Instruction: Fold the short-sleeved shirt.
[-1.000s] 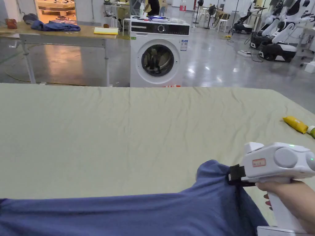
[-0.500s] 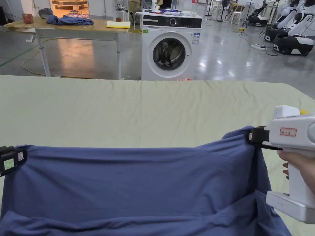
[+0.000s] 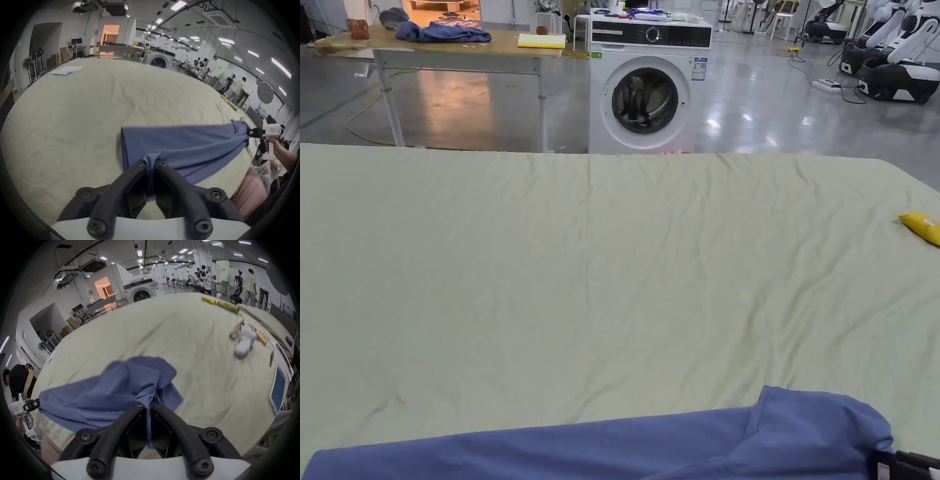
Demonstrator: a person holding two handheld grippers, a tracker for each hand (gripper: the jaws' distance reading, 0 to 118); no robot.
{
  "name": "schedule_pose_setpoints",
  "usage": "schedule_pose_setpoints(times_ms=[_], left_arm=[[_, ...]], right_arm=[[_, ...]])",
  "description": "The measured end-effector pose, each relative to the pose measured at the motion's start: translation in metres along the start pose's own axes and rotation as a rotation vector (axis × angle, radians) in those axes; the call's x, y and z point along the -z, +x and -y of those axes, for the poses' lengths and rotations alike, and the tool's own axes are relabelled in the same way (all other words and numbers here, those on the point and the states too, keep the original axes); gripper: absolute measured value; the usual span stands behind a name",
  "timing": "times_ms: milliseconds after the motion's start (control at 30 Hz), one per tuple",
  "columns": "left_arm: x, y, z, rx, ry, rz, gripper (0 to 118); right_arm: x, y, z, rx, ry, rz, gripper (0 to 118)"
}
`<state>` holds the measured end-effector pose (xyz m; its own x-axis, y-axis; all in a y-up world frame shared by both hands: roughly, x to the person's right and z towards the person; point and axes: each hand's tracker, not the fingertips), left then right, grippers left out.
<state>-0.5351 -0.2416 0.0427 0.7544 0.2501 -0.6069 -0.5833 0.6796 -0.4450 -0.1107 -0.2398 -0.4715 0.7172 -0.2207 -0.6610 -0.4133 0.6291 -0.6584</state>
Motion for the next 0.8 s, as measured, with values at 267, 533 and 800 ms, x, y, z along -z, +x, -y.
schedule_pose_setpoints(times_ms=[267, 533, 800], left_arm=[[-0.006, 0.023, -0.005, 0.142, 0.083, -0.091, 74], [-0.082, 0.112, -0.022, 0.146, 0.729, -0.121, 73], [-0.090, 0.170, -0.011, 0.205, 0.961, -0.167, 0]], right_arm=[[0.000, -0.021, -0.004, -0.134, 0.097, 0.074, 110], [-0.096, -0.107, 0.009, -0.204, 0.708, 0.008, 106], [-0.108, -0.169, 0.049, -0.223, 0.953, -0.024, 0]])
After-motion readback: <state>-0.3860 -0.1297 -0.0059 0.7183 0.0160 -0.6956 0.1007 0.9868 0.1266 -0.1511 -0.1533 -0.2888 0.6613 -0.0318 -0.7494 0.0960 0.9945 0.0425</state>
